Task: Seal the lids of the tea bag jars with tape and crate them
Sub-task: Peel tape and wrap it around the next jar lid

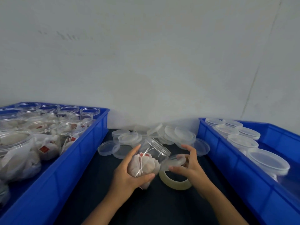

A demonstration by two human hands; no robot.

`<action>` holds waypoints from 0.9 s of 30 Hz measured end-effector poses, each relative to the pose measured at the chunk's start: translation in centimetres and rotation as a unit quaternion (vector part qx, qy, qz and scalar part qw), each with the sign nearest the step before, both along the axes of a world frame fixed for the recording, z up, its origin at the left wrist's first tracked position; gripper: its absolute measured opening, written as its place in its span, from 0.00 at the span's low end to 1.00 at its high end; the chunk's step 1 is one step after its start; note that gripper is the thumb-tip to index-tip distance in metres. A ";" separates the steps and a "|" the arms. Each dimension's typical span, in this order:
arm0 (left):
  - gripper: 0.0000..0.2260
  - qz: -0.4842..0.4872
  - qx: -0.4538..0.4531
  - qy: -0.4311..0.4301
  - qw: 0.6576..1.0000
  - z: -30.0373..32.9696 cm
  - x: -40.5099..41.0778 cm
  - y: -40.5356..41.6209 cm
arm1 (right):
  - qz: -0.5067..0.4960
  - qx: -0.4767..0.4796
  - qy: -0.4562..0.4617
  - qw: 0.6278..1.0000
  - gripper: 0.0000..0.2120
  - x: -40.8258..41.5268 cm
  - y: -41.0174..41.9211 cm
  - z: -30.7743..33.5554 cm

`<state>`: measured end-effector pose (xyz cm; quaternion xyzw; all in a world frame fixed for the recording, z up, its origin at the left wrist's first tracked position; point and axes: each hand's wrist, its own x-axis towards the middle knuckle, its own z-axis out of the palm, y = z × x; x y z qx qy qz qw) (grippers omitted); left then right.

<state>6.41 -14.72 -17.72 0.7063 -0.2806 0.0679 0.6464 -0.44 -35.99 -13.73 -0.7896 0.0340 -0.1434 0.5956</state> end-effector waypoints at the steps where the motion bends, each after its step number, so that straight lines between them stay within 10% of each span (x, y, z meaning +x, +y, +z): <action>1: 0.42 -0.005 0.013 -0.008 1.000 0.0 -0.1 0.0 | 0.002 0.019 -0.007 1.000 0.44 -0.3 -0.2 -0.2; 7: 0.43 -0.019 0.114 -0.078 0.990 1.2 -0.6 0.0 | 0.055 0.240 -0.080 0.966 0.31 -0.5 -0.2 -0.6; 15: 0.46 -0.026 0.193 -0.111 0.975 1.6 -1.2 -0.5 | 0.000 0.090 -0.146 0.985 0.19 -0.9 2.7 -0.7; 27: 0.49 -0.071 -0.093 0.171 0.978 0.9 -1.4 -0.9 | -0.048 0.113 -0.197 0.973 0.25 -0.9 4.9 -0.9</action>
